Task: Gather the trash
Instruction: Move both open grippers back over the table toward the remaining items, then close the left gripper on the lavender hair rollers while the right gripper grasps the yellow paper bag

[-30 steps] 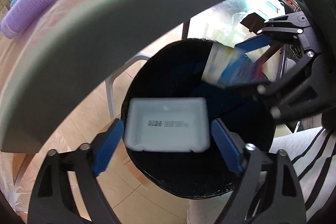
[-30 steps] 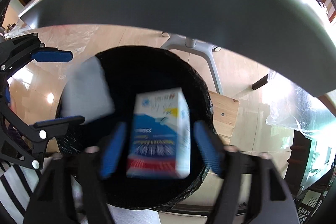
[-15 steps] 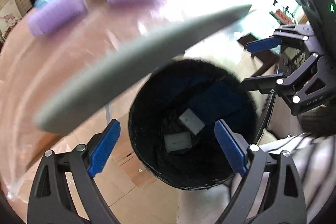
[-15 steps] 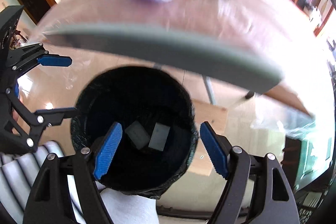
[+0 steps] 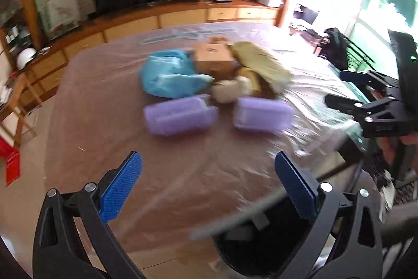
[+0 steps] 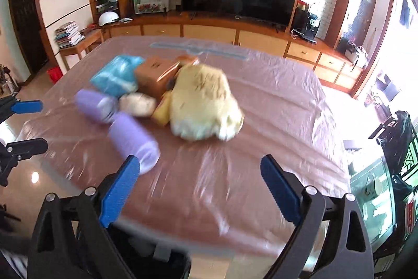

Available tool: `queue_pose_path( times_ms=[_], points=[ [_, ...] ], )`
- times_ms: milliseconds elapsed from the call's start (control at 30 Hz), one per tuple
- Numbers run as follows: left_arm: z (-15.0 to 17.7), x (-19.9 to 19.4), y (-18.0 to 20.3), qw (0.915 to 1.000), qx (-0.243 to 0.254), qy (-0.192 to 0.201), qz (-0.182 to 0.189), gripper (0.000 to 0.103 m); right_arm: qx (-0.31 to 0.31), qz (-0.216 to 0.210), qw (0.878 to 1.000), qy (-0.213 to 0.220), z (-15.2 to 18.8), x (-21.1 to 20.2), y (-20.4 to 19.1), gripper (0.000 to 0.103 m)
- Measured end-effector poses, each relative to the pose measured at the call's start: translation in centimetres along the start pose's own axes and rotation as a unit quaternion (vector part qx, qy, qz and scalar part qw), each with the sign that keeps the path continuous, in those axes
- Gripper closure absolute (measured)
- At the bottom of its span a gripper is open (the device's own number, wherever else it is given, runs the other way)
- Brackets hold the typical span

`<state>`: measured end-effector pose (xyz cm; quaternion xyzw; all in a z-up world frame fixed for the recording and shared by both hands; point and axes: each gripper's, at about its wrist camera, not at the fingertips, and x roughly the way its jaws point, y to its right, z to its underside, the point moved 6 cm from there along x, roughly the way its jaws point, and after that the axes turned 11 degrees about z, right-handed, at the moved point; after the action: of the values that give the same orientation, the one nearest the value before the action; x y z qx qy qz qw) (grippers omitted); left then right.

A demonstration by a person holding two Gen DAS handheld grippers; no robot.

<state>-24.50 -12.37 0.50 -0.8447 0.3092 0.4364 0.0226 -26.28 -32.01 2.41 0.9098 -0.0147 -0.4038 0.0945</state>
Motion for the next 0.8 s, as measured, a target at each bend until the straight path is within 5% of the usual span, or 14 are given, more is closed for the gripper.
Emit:
queue_pose_path(
  times_ms=[300,800],
  points=[
    [-2.5,4.7,-3.8,0.9987,-0.046,-0.018,-0.016,0.001,0.024,-0.049,0.998,-0.041,-4.4,6.8,0.1,0.01],
    [-3.2,7.3,-5.8,0.9966,-0.074,-0.035,-0.007,0.002,0.067,-0.134,0.984,-0.094,-5.6,13.0,0.1,0.009]
  ],
)
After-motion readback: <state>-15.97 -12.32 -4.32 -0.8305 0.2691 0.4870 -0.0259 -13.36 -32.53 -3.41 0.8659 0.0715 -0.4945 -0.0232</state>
